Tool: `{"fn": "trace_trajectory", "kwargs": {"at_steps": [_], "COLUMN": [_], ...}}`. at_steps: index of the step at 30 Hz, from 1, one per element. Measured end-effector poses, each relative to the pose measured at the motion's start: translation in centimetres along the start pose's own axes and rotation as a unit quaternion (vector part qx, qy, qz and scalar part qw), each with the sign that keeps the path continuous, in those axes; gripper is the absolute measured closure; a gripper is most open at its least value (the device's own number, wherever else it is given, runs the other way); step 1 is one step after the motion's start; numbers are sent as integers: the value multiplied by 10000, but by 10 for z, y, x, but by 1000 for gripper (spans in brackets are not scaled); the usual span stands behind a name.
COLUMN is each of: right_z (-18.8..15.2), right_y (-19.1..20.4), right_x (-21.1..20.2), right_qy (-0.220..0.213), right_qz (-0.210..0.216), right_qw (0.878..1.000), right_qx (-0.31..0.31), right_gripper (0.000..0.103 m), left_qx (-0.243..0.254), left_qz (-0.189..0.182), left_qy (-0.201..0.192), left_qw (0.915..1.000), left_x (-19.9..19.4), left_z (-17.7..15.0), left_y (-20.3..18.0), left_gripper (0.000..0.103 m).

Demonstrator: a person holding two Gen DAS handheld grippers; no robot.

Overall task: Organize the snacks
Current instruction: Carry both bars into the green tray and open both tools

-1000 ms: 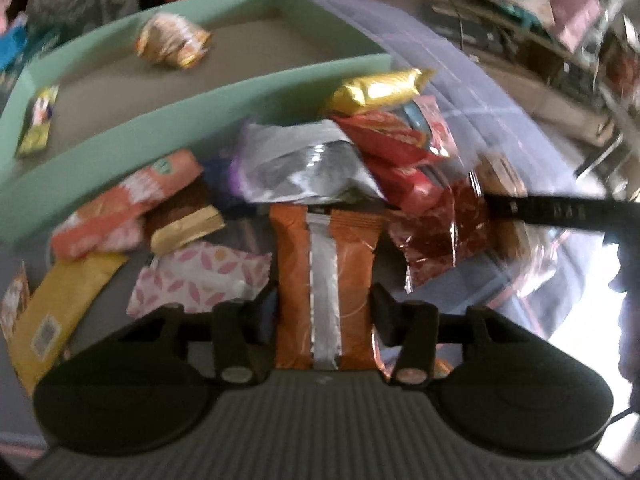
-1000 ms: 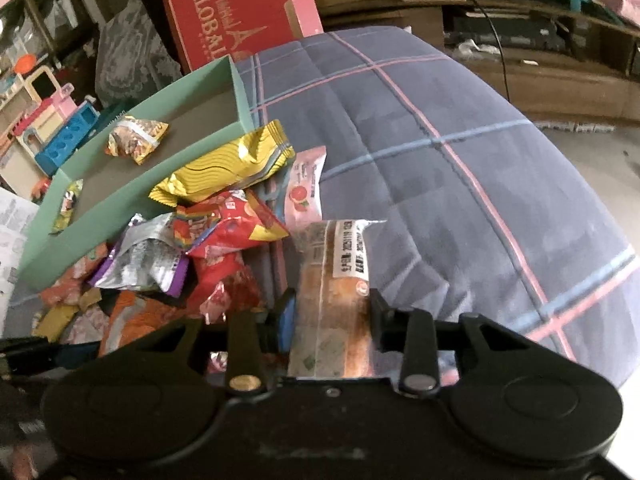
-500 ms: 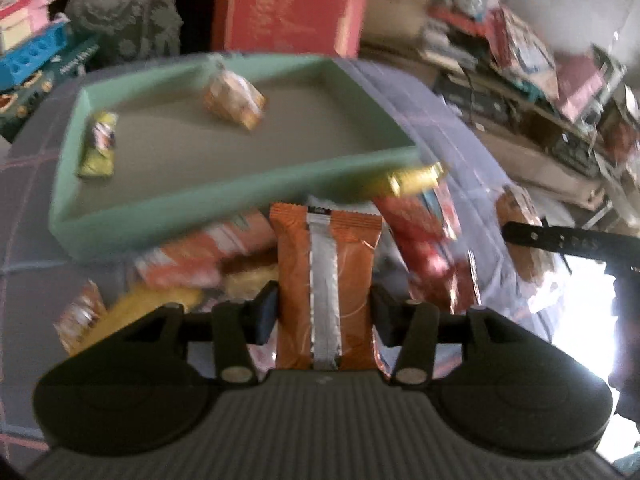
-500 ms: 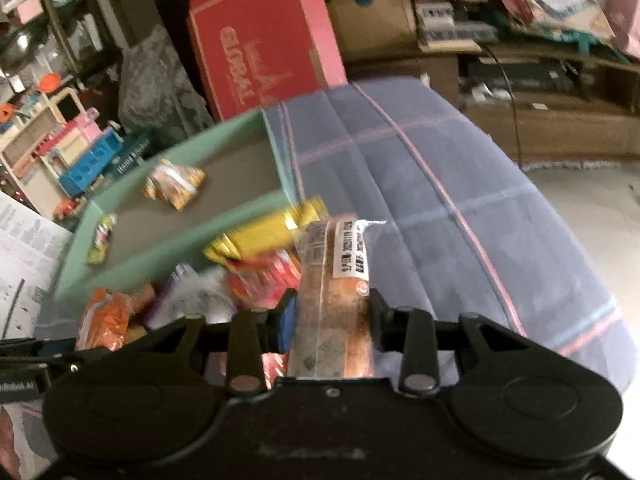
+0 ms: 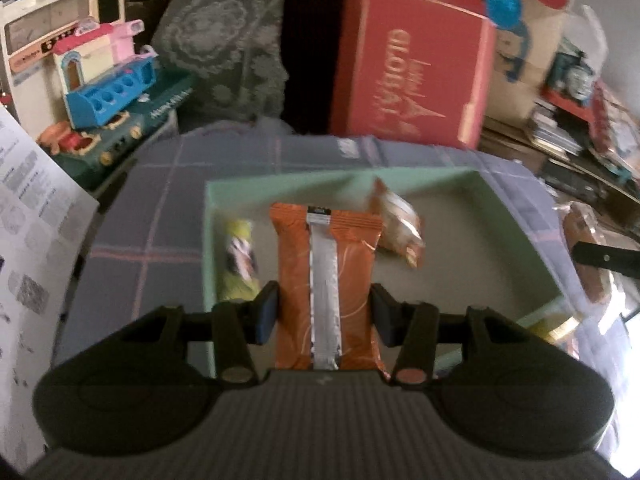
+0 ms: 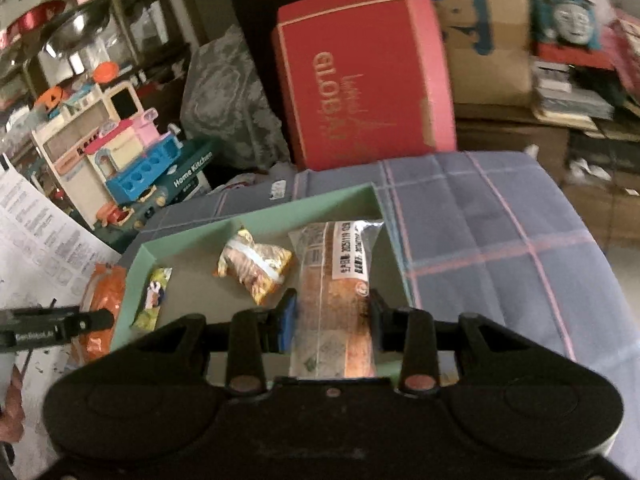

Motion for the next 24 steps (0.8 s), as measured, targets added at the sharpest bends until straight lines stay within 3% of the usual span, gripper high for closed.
{"fn": "trace_trajectory", "kwargs": {"at_steps": [8,18,19,20,22,24], "right_z": [40,46,47,47,48,48], "right_y": [34,46,47,48,49,47], "right_x": [89,155,156,154,149,140], "right_qy": [265,423,414,378,317,218], "right_qz": [-121,-217,-172,-151,-43,-33], "right_qw": [9992,9982,9985,9987,9992,9995], "right_qx": [-273,-362,-326,-291,-254,-213], "right_gripper": [68,67,65,62,36,22], "left_qx": [6,-25,-44,-57,-12,86], "left_qz": [291,527,608,668,731,803], "left_qy": [173,365,344,335,245,193], "left_qw": [9994,9979,9975,9972,9970,9965], "left_x": [68,121,122,122,119,114], "left_z": [46,48,48,48,48,48], "left_y": [40,62,63,63,61,56], "left_gripper": [55,53,46,29,12,7]}}
Point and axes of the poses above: each gripper's, at about its wrist camera, not at the fingertips, and x roughly the way its jaws point, y to its left, z to its top, the point moved 9 cm from there along x, roughly the way its jaws point, and after that the axes turned 15 degrees about -z, right-handed, at the moved point
